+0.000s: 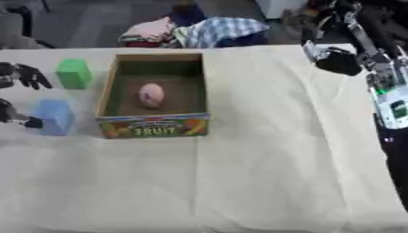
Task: Pick up objects on the table and place them in the box.
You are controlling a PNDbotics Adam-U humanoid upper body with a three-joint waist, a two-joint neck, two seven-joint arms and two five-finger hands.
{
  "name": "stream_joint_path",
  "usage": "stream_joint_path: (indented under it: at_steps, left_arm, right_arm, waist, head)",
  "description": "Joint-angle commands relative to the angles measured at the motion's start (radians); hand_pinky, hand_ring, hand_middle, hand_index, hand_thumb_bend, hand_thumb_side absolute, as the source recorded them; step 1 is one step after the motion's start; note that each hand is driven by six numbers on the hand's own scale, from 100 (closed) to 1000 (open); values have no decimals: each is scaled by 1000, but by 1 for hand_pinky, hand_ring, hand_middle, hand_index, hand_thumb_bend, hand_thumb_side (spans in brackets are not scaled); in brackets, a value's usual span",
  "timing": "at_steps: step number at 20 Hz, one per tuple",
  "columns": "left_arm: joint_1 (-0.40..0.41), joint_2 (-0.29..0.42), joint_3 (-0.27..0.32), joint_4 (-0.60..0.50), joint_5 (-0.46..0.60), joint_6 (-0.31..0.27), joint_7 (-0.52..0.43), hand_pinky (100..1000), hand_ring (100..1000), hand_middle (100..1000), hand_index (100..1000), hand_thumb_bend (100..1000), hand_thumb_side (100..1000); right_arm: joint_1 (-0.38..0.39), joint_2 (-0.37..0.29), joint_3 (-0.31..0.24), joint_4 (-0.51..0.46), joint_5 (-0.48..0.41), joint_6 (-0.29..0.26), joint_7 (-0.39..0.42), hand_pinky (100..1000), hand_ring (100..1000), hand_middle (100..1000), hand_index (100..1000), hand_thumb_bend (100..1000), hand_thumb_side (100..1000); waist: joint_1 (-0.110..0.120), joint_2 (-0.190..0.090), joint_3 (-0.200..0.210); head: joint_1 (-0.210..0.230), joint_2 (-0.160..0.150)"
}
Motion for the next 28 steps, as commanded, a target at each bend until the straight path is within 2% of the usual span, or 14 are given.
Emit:
stream_joint_path:
  at_steps: [1,2,5,10,13,15,16,19,23,25,28]
  left_arm:
    - [-20,7,17,27,-114,-28,62,722,709,736,811,780,624]
    - [-20,3,19,35,-135,-33,82,717,695,721,802,761,577]
    - [-20,-5,23,56,-169,-36,146,713,688,714,797,733,519]
    - [-20,-14,26,85,-191,-32,225,690,640,660,763,632,374]
    - [-20,-21,30,95,-186,-26,272,646,561,569,688,537,218]
    - [-20,-24,31,99,-170,-23,306,617,502,500,623,455,152]
    - [-20,-25,32,100,-156,-21,322,599,465,457,573,386,134]
    - [-23,-27,34,92,-84,-23,364,573,422,383,500,249,103]
    - [-33,-25,29,49,38,-16,387,565,401,359,481,137,100]
    - [-50,-28,30,20,102,-6,386,563,398,354,477,100,100]
    - [-84,-42,28,-12,188,15,376,567,410,369,493,100,100]
  right_arm:
    - [-12,-40,-7,-50,-92,30,69,581,676,761,916,100,510]
    - [-11,-41,-9,-55,-104,36,83,581,676,761,916,100,515]
    - [-10,-43,-13,-66,-125,48,106,581,676,762,916,100,519]
    - [-10,-42,-15,-72,-136,54,118,581,676,761,916,100,531]
    - [-10,-41,-15,-72,-137,55,121,581,675,761,916,100,537]
    - [-10,-41,-15,-71,-137,55,121,581,676,761,917,100,545]
    - [-10,-40,-15,-71,-137,55,120,581,675,761,917,100,549]
    - [-9,-41,-16,-69,-136,55,120,581,676,761,915,100,566]
    - [-6,-40,-16,-67,-136,55,121,581,676,761,915,100,581]
    - [-6,-39,-15,-67,-136,55,122,581,675,761,914,100,581]
    - [-8,-34,-9,-68,-139,51,126,582,676,761,915,100,581]
  waist:
    - [1,-10,-2]
    - [1,-10,-2]
    - [-1,-9,-3]
    - [-3,-7,-4]
    - [-4,-6,-5]
    - [-5,-6,-5]
    - [-5,-6,-5]
    - [-5,-7,-5]
    - [-5,-8,-7]
    - [-5,-8,-9]
    - [-6,-8,-15]
  head:
    - [2,4]
    - [2,4]
    - [3,4]
    - [3,2]
    - [3,2]
    - [2,2]
    - [2,1]
    - [3,0]
    - [2,0]
    - [3,-1]
    - [10,-2]
